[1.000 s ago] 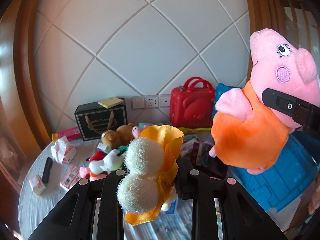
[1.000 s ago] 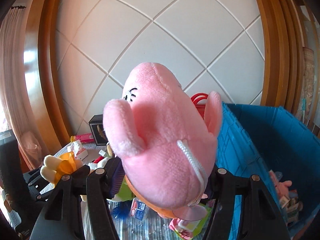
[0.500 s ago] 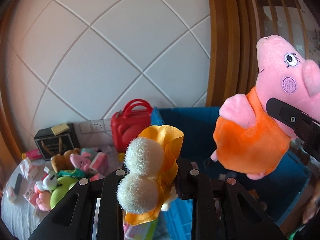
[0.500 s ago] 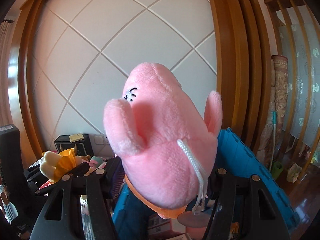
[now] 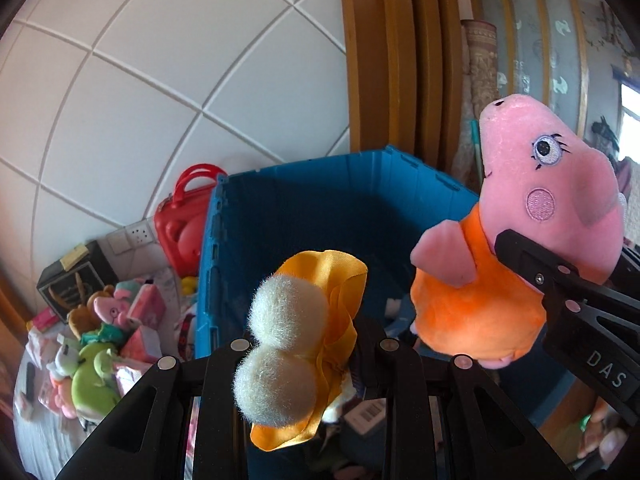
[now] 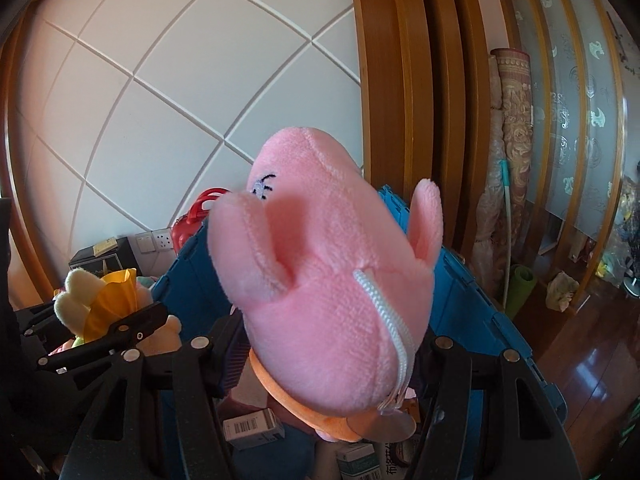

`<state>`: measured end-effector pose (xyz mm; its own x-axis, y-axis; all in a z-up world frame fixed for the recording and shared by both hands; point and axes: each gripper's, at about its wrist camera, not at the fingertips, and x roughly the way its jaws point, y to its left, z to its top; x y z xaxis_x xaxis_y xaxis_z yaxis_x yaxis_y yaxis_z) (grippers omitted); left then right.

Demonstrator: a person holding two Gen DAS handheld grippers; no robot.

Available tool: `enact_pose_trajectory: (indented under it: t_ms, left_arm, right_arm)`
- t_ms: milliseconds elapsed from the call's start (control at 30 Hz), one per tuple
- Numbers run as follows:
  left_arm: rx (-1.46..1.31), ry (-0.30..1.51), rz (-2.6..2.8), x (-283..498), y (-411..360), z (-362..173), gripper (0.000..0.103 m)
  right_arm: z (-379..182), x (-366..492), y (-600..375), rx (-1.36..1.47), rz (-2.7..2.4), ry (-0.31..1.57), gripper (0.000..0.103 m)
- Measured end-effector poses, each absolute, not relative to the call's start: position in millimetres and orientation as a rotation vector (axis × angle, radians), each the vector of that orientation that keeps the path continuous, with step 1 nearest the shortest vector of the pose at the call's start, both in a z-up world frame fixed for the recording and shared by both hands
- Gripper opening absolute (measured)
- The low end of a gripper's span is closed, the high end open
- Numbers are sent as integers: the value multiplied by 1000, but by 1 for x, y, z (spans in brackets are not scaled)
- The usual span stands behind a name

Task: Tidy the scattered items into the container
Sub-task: 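Carry the pig plush and bunny over the blue crate and open both tools, then withdraw both tools from the crate back over the table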

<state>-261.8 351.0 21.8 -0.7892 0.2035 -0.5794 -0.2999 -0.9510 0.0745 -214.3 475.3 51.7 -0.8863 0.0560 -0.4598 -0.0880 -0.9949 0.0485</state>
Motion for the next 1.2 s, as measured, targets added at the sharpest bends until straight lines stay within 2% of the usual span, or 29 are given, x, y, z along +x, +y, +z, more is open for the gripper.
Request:
enact_pose_trajectory:
  t_ms: [200,300,367,433,467,500,533,600,667,900,1200]
  left_arm:
    - [-914,255,2703,-268,367,7,26]
    - [-925,255,2697,-271,371,3,30]
    - [-914,261,2696,-272,373,2,45]
    - [-892,267,2709,-271,374,2,77]
    - [-882,270,2719,-270,375,2,80]
    - [-873,274,2723,-270,374,2,80]
    - [-876,275,2717,-271,374,2,80]
    - [-888,267,2709,-273,373,1,81]
    - [-889,253,2705,-274,370,1,84]
    - [-851,181,2744,-270,352,7,101]
    - [-789,159,2790,-259,326,18,102]
  right_arm:
    - [39,-221,496,-786,2949,109,62]
    - [34,-224,499,-803,2934,104,62]
    - [32,-228,504,-817,2916,105,63]
    - [30,-228,504,-824,2904,109,65]
    - [29,-229,506,-826,2900,115,68]
    - [28,-229,508,-818,2892,118,71]
    - [29,-229,509,-805,2883,119,81]
    - [32,-228,512,-784,2874,126,89]
    - [33,-229,514,-779,2857,123,103]
    - [30,-231,514,-789,2830,146,103]
    - [32,-228,492,-783,2852,119,103]
